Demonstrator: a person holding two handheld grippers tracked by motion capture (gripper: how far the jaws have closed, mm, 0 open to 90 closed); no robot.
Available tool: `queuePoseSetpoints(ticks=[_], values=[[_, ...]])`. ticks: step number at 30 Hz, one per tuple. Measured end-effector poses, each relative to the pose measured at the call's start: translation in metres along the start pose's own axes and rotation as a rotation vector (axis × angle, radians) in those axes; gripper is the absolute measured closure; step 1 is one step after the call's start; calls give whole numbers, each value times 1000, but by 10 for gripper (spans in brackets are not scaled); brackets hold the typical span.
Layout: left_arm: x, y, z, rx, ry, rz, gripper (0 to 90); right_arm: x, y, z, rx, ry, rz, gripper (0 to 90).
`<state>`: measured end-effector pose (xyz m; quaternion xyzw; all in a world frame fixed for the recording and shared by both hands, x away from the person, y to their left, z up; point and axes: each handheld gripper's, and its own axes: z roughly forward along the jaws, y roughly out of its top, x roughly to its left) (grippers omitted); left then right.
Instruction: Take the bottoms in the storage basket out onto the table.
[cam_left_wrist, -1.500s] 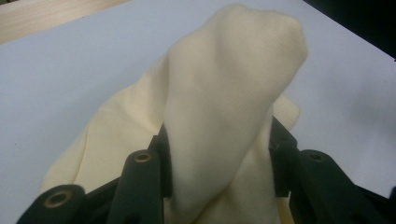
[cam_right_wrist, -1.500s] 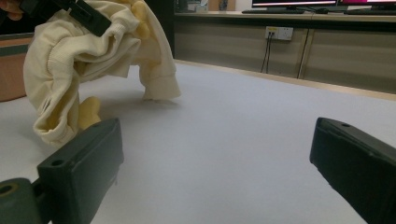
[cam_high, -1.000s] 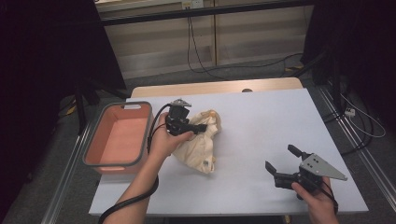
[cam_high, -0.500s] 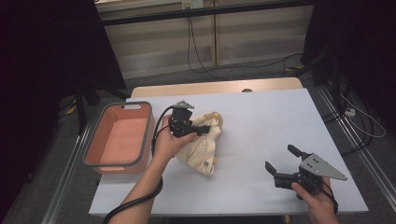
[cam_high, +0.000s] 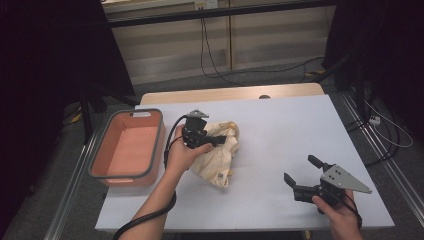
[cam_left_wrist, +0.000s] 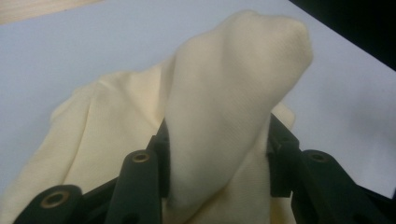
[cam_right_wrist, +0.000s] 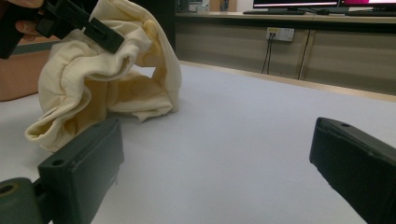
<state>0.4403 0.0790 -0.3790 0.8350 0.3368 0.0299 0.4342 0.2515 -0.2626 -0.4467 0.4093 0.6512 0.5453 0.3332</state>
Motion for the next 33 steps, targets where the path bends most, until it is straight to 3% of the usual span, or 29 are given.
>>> queuePoseSetpoints(ticks=[9,33], values=[[2,-2,0,-7,7,1,571,0,0,0,0,1,-1,29],[6,-4,-2,-31,28,-4,437,0,0,0,0,1,-3,29]])
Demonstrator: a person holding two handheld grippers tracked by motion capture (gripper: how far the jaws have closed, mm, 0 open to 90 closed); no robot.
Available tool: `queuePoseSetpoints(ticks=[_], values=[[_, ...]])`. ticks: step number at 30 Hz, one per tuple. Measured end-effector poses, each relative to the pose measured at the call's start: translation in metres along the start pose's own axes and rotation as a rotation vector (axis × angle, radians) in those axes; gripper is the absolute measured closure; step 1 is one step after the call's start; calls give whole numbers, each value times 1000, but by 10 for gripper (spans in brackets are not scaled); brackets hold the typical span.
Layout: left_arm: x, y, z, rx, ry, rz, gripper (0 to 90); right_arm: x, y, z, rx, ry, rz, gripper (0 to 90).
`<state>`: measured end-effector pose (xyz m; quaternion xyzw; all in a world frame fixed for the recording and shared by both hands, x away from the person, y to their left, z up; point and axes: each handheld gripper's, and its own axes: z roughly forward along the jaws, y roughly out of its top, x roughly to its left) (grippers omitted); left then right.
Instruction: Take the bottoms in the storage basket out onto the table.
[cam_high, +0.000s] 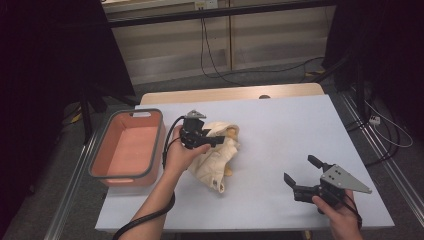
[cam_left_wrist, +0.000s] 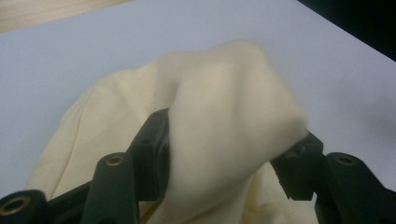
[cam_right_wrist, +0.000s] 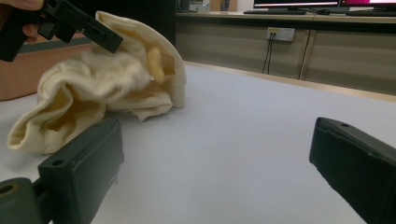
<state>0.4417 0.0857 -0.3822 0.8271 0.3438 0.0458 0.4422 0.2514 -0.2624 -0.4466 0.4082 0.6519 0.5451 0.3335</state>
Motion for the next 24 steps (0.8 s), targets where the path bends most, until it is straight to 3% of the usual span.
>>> queuePoseSetpoints(ticks=[8,24], values=[[-2,2,-3,-21,-4,17,306,0,0,1,1,0,0,29],[-3,-5,-13,-48,-3,53,195,1,-1,1,2,1,3,29]])
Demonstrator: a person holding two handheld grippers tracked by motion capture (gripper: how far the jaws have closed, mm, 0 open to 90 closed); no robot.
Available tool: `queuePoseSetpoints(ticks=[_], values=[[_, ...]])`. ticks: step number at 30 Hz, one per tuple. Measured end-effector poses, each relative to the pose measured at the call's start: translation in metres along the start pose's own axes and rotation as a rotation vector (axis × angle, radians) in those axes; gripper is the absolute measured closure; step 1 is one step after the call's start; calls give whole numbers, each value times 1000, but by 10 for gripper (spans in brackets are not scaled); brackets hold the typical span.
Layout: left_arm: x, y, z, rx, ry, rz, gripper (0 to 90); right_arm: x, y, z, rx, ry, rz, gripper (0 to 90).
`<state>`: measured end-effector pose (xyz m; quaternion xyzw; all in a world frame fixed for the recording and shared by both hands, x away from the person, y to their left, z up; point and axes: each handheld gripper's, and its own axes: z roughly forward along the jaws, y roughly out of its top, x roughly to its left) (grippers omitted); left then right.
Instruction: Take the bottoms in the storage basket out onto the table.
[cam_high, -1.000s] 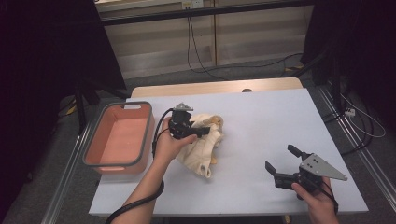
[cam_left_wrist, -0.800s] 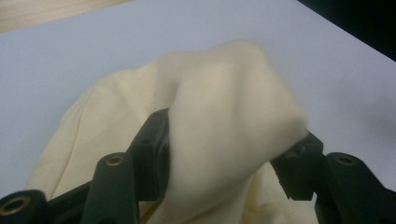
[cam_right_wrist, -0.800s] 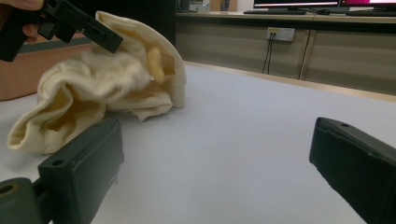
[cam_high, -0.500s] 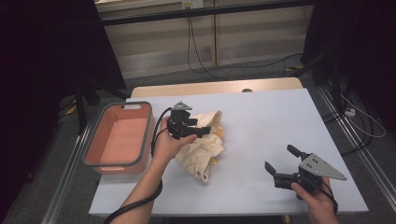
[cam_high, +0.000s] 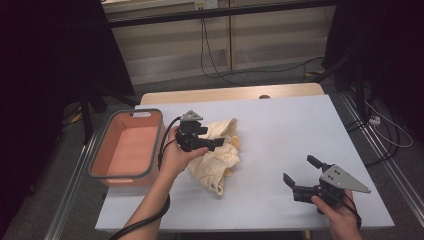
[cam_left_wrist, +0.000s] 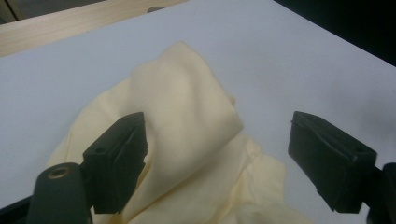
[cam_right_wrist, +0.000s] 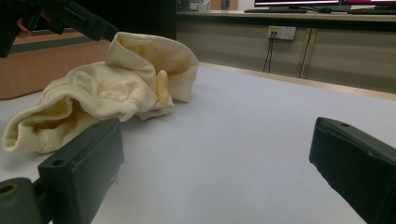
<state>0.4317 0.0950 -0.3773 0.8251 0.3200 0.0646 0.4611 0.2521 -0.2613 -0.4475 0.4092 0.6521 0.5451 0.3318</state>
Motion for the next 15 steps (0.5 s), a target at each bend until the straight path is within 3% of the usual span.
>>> queuePoseSetpoints(ticks=[15], values=[[2,-20,-28,-41,-1,19,169,-1,0,-4,-1,-9,-2,29]])
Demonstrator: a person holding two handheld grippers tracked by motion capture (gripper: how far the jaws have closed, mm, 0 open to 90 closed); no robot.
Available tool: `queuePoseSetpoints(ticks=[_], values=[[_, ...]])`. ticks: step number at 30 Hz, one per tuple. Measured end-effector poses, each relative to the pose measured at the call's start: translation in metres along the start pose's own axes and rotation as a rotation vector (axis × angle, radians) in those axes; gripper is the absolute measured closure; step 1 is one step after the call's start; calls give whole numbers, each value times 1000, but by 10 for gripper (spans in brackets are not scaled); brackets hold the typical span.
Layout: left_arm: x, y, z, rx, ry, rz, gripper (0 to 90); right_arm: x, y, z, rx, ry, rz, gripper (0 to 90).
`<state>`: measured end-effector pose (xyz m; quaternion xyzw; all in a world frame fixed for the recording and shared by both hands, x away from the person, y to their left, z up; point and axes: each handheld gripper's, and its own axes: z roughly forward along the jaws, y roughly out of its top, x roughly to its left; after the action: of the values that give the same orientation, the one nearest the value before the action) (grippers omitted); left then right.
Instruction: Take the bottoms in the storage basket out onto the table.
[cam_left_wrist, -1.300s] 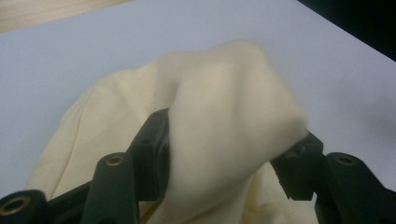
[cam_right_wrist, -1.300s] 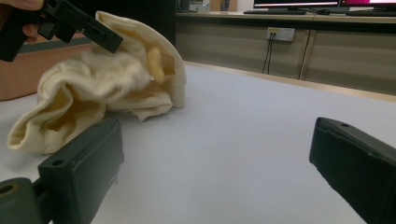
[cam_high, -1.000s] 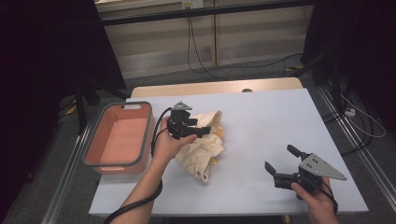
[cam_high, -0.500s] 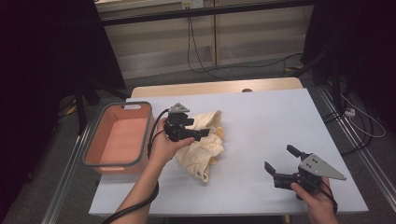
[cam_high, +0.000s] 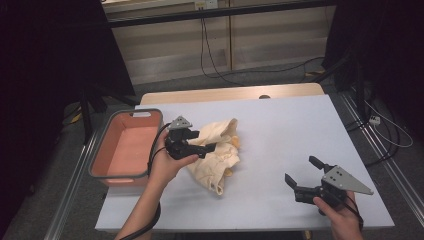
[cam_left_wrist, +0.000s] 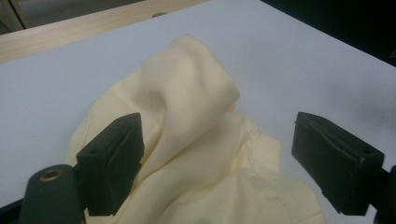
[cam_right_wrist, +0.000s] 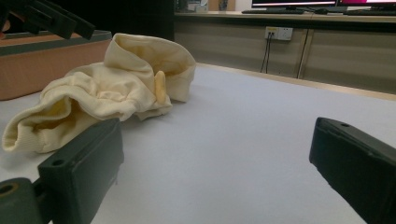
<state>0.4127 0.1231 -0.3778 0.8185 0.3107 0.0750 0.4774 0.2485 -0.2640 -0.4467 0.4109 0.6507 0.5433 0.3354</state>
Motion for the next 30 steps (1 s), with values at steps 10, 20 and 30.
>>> queuePoseSetpoints(ticks=[10,20,30], values=[[1,-12,-9,-15,-10,3,163,1,0,1,3,1,1,29],[3,-23,-17,-25,-11,6,163,1,0,1,1,4,0,29],[4,-33,-25,-40,-10,-2,159,1,0,1,1,4,0,29]])
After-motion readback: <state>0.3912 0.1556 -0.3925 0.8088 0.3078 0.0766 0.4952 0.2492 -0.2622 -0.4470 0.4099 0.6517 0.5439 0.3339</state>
